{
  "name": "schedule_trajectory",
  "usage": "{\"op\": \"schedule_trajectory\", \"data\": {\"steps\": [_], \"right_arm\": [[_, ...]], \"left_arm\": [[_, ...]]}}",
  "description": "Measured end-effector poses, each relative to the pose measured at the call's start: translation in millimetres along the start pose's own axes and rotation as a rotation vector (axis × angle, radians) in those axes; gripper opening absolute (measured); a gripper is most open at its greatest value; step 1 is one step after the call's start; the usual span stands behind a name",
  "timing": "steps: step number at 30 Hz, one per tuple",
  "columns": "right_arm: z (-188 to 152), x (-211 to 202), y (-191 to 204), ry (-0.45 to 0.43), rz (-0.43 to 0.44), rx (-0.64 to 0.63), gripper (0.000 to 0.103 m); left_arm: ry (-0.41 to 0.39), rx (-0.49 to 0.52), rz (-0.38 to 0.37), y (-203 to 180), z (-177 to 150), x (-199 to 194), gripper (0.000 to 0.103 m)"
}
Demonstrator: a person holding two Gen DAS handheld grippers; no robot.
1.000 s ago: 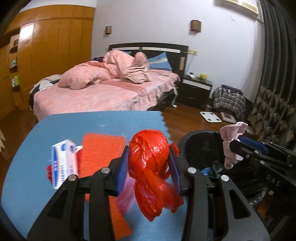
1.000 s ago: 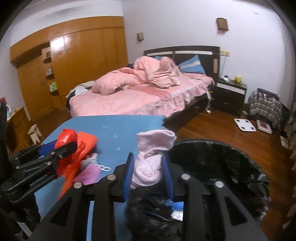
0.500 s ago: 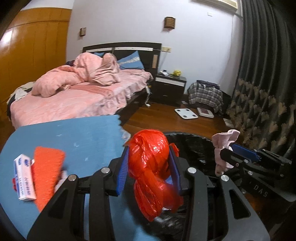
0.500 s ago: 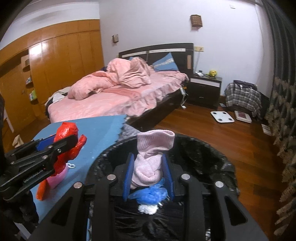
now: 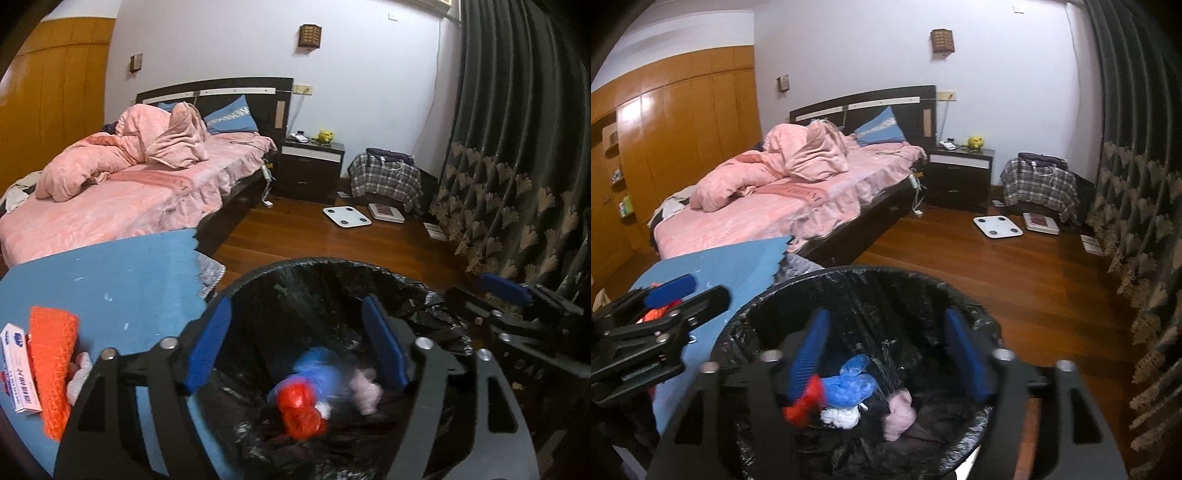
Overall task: Collect trash
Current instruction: 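Open both tools to drop the red bag and pink sock into the bin, then move both tools back over the remaining trash on the mat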
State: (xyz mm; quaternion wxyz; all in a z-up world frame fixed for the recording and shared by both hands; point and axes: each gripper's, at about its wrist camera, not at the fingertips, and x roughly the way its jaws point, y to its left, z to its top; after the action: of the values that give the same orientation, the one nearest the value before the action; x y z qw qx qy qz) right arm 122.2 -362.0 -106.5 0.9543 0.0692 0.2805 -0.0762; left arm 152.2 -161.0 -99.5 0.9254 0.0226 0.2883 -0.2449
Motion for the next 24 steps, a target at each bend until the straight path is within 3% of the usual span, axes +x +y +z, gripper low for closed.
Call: {"op": "schedule_trajectory", "data": {"steps": [1, 2, 11, 24], "right_arm": [[0.6, -1.1, -0.7, -0.006, -0.008, 0.005, 0.094], [1.0, -2.8, -0.7, -0.013, -0.016, 0.013, 0.097], [3.8, -3.3, 21.5, -0.009, 0.010, -0.002, 0.097], [4.5, -1.7, 100.7, -0.001, 0.135, -0.076, 0.097]], "left_arm": [[-0.004, -0.001, 0.010, 3.0, -0.2, -2.7, 0.081], [-0.007, -0.002, 0.021, 5.6, 0.6, -4.6, 0.087], [-0.024, -0.051, 0.135, 45.8, -4.5, -37.0, 0.093], [-0.017, -0.123, 0.283, 113.7, -22.7, -86.2, 0.093]]}}
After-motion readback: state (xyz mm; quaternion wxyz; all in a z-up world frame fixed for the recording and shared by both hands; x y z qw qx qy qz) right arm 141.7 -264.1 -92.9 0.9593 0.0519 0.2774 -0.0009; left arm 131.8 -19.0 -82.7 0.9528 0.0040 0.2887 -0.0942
